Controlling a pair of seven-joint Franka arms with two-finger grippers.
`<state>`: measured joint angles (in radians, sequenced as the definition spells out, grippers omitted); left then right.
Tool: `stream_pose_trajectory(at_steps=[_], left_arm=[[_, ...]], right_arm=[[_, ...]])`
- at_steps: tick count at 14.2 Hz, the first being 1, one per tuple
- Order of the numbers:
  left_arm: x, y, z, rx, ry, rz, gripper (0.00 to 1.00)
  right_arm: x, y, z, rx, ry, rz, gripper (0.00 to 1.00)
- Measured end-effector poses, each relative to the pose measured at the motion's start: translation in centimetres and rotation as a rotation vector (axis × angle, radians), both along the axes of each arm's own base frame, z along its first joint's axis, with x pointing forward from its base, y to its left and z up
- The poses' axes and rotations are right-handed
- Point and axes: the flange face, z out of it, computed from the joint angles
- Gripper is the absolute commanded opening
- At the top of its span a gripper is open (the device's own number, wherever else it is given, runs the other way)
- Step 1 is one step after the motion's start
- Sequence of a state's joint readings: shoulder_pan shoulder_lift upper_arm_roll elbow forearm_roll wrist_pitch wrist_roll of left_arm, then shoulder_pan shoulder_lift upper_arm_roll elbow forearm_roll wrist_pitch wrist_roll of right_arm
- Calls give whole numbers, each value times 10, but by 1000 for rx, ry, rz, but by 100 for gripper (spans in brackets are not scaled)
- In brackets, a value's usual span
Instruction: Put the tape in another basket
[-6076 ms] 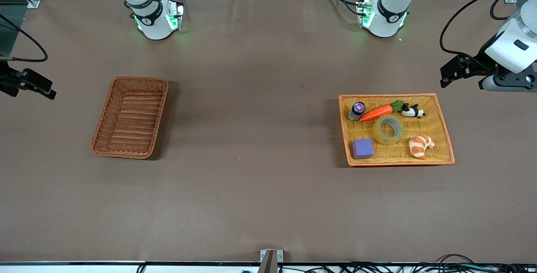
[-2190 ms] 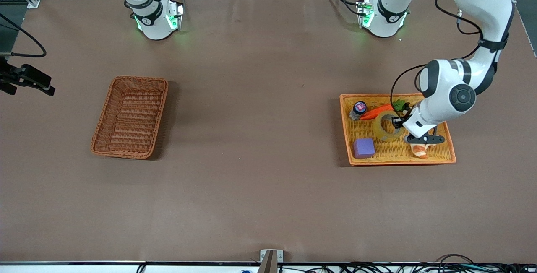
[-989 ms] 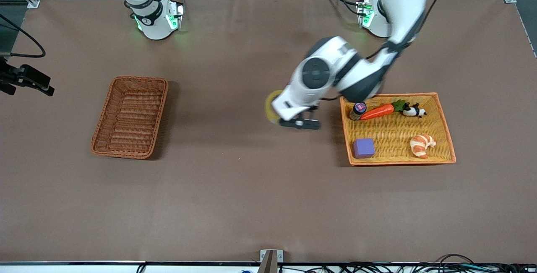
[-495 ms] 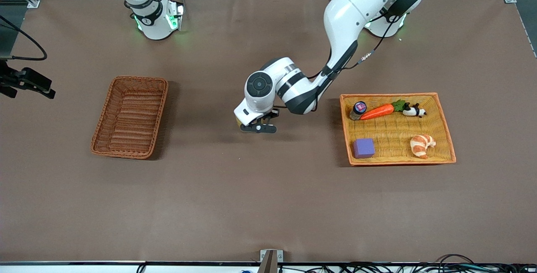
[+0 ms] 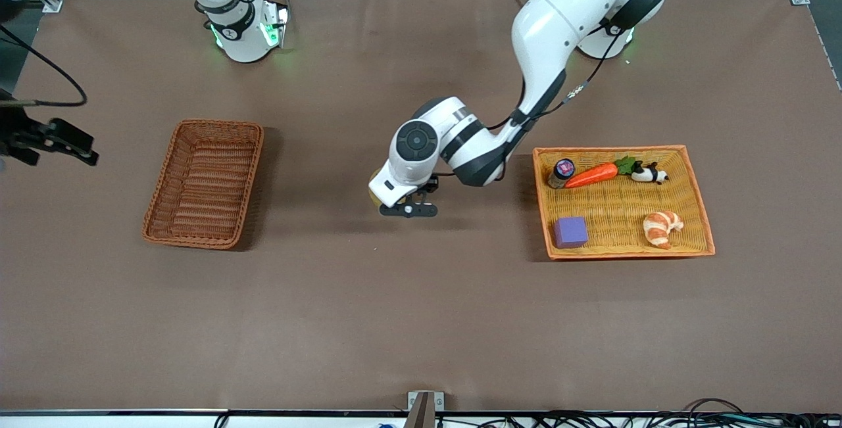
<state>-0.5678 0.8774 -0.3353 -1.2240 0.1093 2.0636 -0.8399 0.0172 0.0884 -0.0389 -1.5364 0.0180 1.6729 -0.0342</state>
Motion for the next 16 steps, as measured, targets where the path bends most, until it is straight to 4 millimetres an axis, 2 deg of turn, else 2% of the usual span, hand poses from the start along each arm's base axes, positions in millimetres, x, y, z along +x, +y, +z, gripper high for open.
stream_pose_trajectory(at_steps=[1,3,5,7,12,14,16], left_arm=[[9,15,22,23,8,-1,100],[29,50,70,52,7,11,100],[52,98,106,59,-9,-9,100],[67,151,129,58,-19,-46,100],[86,276,177,67,-59,-86,100],[90,319,203,68,-96,-80,100],[93,359,237,70,-151,-81,100]], right_arm=[[7,15,-9,12,-3,20,100],[19,58,-28,24,-10,23,100],[27,115,-51,42,-9,-5,100],[30,174,-83,53,0,-23,100],[11,301,-177,-11,49,13,100],[-1,337,-214,-24,74,56,100],[-14,363,-250,-22,78,99,100]])
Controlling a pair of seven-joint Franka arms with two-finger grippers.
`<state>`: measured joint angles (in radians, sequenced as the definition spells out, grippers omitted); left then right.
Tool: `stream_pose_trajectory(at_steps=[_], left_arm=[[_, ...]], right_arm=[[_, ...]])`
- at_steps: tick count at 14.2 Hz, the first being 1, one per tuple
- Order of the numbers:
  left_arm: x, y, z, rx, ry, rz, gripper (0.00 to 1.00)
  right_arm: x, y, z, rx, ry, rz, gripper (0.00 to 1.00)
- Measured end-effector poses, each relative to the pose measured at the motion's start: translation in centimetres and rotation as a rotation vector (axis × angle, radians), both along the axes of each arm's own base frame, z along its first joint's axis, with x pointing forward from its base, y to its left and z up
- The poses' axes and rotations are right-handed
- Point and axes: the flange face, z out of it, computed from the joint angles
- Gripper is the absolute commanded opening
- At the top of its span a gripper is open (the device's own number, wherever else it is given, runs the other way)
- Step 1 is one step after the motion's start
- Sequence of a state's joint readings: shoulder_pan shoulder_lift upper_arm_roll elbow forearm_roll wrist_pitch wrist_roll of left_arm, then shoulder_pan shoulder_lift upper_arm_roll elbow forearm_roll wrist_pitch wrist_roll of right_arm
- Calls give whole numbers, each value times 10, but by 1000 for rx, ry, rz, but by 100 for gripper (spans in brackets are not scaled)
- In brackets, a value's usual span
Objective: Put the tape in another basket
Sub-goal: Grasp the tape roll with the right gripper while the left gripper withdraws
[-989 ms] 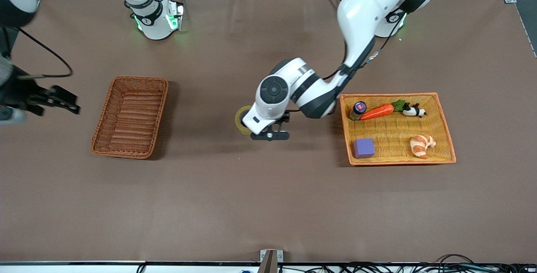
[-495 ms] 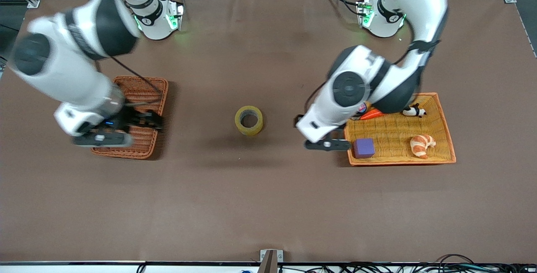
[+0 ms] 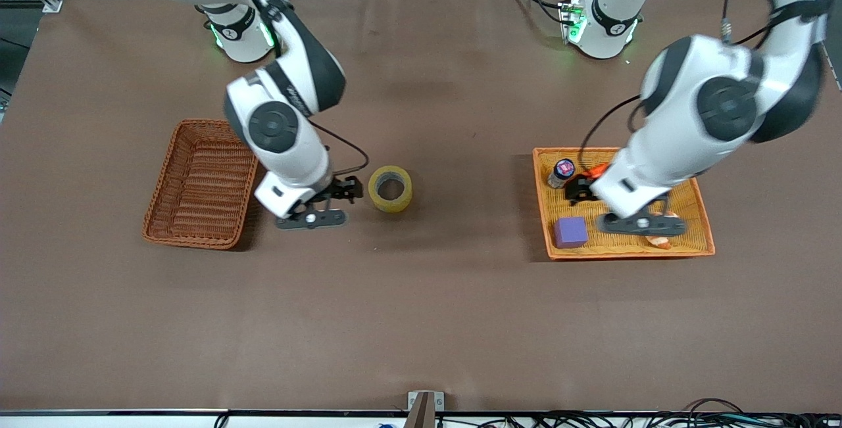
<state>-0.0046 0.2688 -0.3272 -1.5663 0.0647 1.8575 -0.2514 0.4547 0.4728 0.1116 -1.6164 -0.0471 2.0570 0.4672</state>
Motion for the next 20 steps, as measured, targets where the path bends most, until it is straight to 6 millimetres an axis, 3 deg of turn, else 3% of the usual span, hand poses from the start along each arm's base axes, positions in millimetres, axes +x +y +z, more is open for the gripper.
stream_pose_trajectory(at_steps=[2,5,9,12,16,17,18,19,20], left_arm=[[-4,34,31,9,-50,4,100],[-15,60,55,31,-85,-24,100],[-25,92,74,-3,-105,-40,100],[-39,118,78,0,-90,-1,100],[-44,133,79,4,-80,25,100],[-45,133,80,5,-76,25,100],[-48,133,80,6,-64,24,100],[-50,132,81,7,-56,23,100],[-50,132,83,7,-58,22,100]], right_arm=[[-15,17,-35,9,-7,33,100],[-33,31,-74,-5,-8,82,100],[-58,53,-104,-19,-9,147,100],[-70,54,-127,-30,-16,180,100],[-82,60,-148,-48,-3,213,99],[-85,62,-154,-49,-2,220,92],[-87,64,-159,-48,-2,225,77],[-87,65,-164,-44,-5,228,45],[-87,64,-168,-44,-5,228,24]])
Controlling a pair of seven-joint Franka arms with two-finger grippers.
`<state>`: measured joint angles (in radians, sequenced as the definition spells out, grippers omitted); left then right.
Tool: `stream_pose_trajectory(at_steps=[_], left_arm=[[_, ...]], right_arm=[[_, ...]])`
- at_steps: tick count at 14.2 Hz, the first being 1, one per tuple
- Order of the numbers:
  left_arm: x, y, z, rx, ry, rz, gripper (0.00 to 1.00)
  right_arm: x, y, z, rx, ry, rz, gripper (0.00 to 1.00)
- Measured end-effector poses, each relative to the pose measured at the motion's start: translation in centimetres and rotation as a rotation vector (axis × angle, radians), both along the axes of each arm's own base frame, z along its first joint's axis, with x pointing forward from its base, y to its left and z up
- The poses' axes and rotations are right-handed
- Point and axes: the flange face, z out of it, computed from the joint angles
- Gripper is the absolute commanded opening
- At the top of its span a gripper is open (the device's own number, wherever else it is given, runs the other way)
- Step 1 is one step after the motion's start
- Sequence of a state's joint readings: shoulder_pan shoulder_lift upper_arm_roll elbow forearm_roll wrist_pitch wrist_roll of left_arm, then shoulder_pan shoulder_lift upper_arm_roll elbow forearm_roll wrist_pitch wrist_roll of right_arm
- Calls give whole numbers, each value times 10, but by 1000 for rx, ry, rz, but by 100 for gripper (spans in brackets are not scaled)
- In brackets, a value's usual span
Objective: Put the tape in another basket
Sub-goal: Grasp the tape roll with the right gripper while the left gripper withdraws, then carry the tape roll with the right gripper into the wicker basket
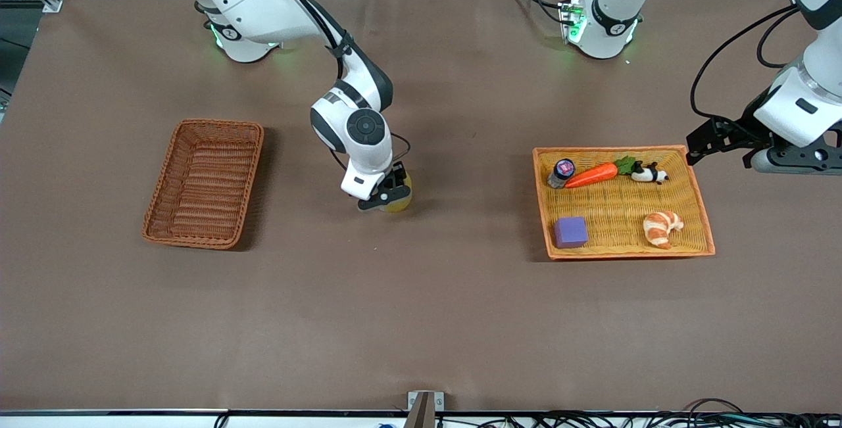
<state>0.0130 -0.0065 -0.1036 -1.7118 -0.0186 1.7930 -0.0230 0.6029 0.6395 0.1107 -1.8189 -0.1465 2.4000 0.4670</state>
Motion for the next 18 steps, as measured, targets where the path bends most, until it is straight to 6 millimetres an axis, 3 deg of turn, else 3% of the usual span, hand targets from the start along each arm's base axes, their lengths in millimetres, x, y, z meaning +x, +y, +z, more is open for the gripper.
stream_pose_trajectory(at_steps=[3,8,10,11,13,15,17,18], left_arm=[[0,-1,6,-1,-10,-2,100],[-5,-1,1,4,38,-4,100],[-8,0,-1,14,68,-7,100],[-9,1,-1,19,71,-8,100],[-9,1,-1,22,72,-8,100],[-9,1,-1,22,72,-9,100],[-9,0,0,23,71,-9,100],[-9,0,0,23,71,-9,100]], right_arm=[[4,-5,-1,-8,2,-16,1],[7,-3,7,-23,2,-133,0],[18,-10,31,-46,4,-171,0],[31,-23,57,-55,-2,-202,0],[64,-71,127,-52,-32,-255,0],[89,-140,192,-53,-54,-282,0],[105,-214,233,-56,-64,-280,0],[108,-247,241,-63,-59,-267,1]])
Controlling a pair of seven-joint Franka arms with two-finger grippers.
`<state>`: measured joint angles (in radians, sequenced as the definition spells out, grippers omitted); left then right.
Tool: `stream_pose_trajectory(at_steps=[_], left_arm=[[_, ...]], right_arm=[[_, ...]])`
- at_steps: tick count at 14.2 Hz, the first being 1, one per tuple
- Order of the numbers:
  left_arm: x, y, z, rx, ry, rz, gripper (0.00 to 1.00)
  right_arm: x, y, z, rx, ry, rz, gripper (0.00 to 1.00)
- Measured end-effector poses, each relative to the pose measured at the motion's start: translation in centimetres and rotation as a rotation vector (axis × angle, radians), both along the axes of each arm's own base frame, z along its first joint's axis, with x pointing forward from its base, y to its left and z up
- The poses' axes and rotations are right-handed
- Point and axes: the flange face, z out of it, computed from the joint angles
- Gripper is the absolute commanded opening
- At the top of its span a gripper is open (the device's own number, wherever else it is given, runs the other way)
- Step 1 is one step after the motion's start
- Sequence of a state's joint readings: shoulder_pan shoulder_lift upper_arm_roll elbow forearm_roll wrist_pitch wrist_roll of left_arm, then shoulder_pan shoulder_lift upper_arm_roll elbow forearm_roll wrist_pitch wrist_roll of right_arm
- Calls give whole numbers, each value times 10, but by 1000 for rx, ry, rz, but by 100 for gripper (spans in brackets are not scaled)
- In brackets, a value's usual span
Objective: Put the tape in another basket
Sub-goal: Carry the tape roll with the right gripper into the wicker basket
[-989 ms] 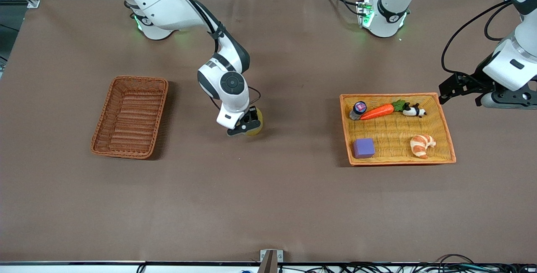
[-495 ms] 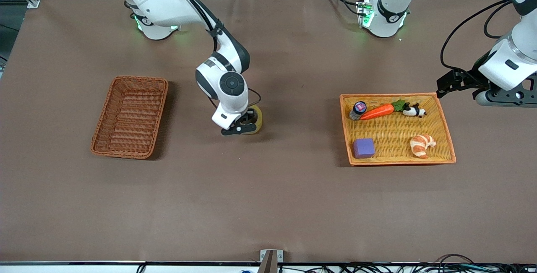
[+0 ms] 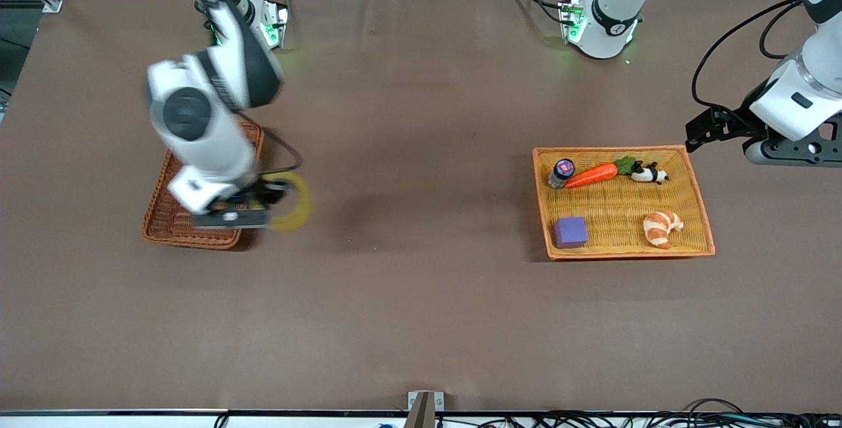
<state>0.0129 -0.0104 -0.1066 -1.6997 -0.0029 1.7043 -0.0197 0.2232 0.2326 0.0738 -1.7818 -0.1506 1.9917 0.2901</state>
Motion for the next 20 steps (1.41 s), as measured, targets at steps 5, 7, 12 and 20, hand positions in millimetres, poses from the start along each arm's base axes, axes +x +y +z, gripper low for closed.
stream_pose_trajectory(at_steps=[5,7,12,20], left_arm=[[0,0,1,1,-3,0,100],[1,0,3,0,-9,0,100],[4,0,3,-1,-11,0,100],[7,0,-1,-1,-5,0,100]], right_arm=[[-14,-137,-28,-34,84,57,2],[-33,-171,-52,-30,93,56,1],[-77,-221,-116,-12,72,28,2],[-118,-217,-192,-1,67,47,14]])
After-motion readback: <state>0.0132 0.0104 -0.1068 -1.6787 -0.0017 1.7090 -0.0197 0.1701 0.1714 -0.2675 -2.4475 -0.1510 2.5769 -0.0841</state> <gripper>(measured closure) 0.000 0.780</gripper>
